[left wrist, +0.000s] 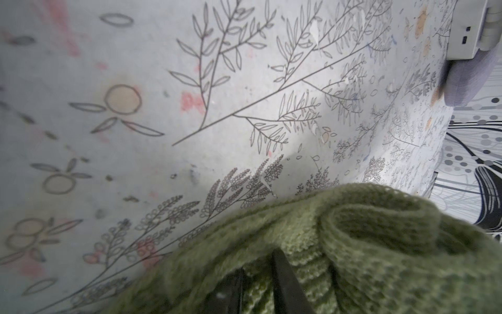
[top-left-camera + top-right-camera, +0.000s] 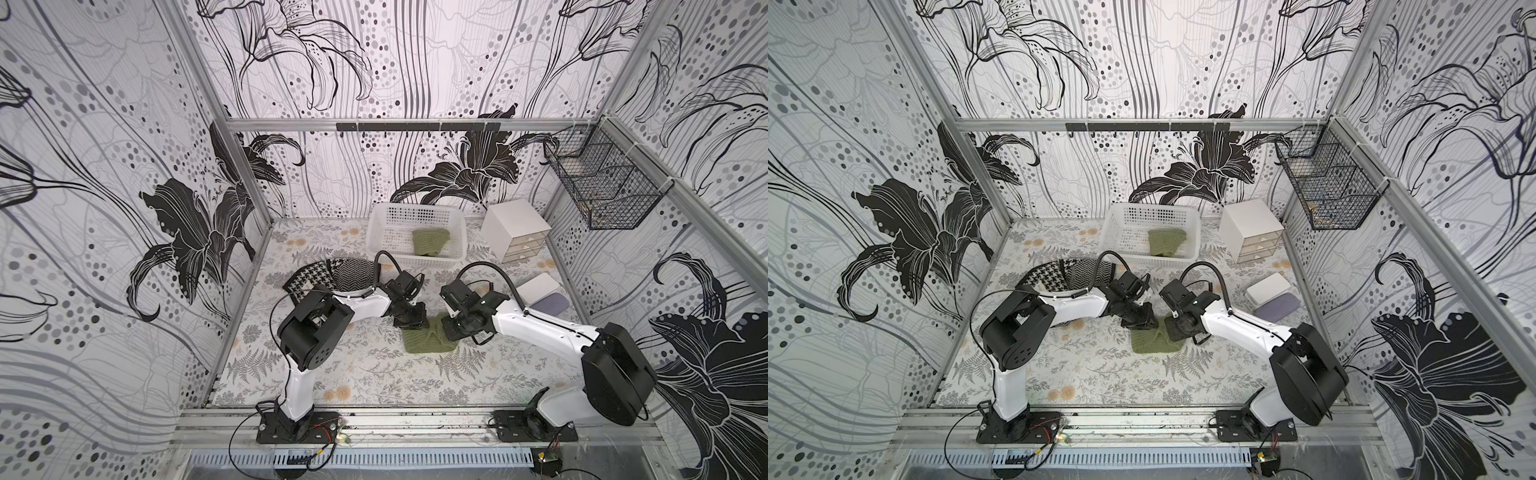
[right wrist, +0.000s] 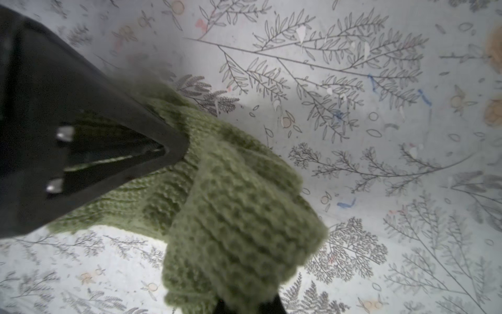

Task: Roll up the scarf and place it into the basket
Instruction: Roll the scarf at the center of the board.

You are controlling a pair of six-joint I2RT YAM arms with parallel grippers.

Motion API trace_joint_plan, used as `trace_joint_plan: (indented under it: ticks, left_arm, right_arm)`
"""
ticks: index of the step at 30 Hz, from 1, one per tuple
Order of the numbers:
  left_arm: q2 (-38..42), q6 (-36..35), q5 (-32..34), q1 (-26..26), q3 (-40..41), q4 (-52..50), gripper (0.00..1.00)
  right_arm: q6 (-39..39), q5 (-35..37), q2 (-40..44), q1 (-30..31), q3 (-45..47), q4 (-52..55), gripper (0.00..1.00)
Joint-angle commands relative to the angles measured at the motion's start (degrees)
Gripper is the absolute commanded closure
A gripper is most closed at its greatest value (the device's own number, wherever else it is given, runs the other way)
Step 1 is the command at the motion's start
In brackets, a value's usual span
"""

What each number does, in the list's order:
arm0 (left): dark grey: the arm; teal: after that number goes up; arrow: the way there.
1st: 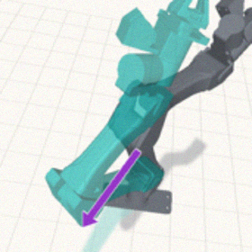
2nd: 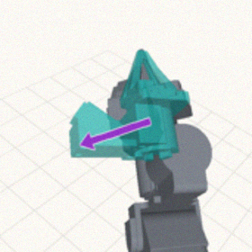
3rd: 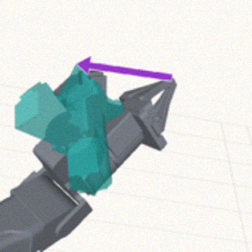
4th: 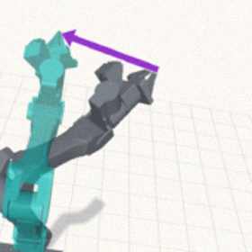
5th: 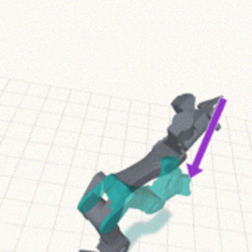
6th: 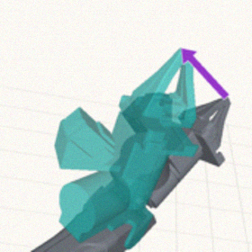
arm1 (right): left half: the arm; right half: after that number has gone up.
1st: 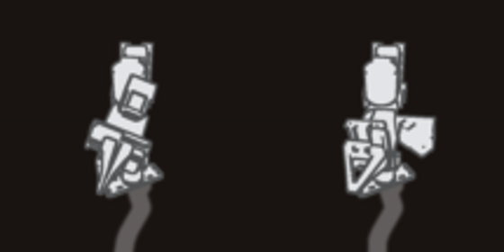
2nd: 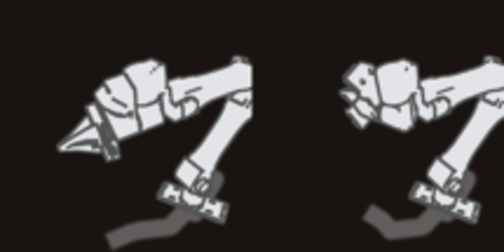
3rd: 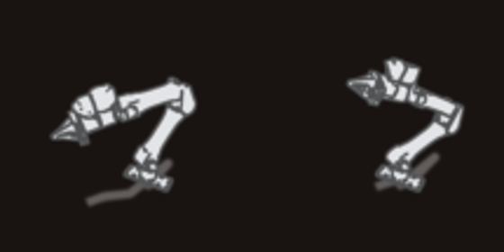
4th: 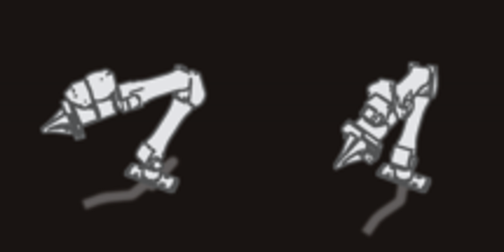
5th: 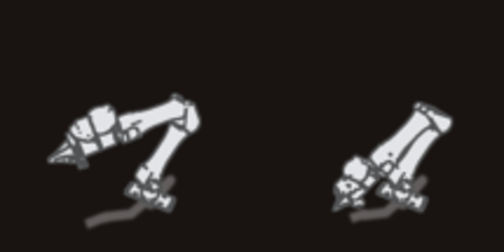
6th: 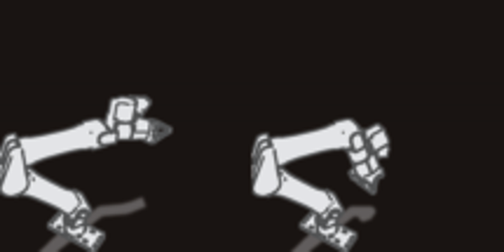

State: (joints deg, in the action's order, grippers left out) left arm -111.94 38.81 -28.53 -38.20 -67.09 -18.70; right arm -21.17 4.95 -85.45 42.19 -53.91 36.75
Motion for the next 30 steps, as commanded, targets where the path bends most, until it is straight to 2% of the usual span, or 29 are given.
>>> trace_joint_plan:
  ticks: [1,3,5,6,15,23,30]
  left_arm:
    - [2.2,-1.7,7.3,1.4,1.0,-7.6,0.55]
    - [5.2,-0.8,6.9,1.4,2.0,-7.0,0.27]
    - [7.1,0.7,4.1,1.3,3.3,-4.6,0.16]
    - [7.7,1.5,3.1,1.2,3.8,-3.3,0.15]
    - [7.3,7.0,-0.5,-1.8,2.5,3.7,0.21]
    - [5.2,11.1,-0.1,-3.7,0.8,7.9,0.39]
    - [4.0,13.1,-0.5,-5.2,-0.9,10.4,0.47]
  right_arm:
    - [-2.6,5.1,-1.1,1.0,-0.8,6.8,1.0]
    - [-3.2,4.0,-0.5,1.0,-0.1,5.3,1.0]
    - [-3.6,3.6,-0.1,1.0,0.2,4.3,1.0]
    - [-3.6,3.4,0.0,1.0,0.4,4.0,1.0]
    - [-4.0,2.3,1.0,1.0,1.2,2.2,1.0]
    - [-4.6,1.9,2.4,1.0,2.2,0.6,1.0]
    - [-4.8,1.7,2.9,1.0,2.8,-0.2,1.0]
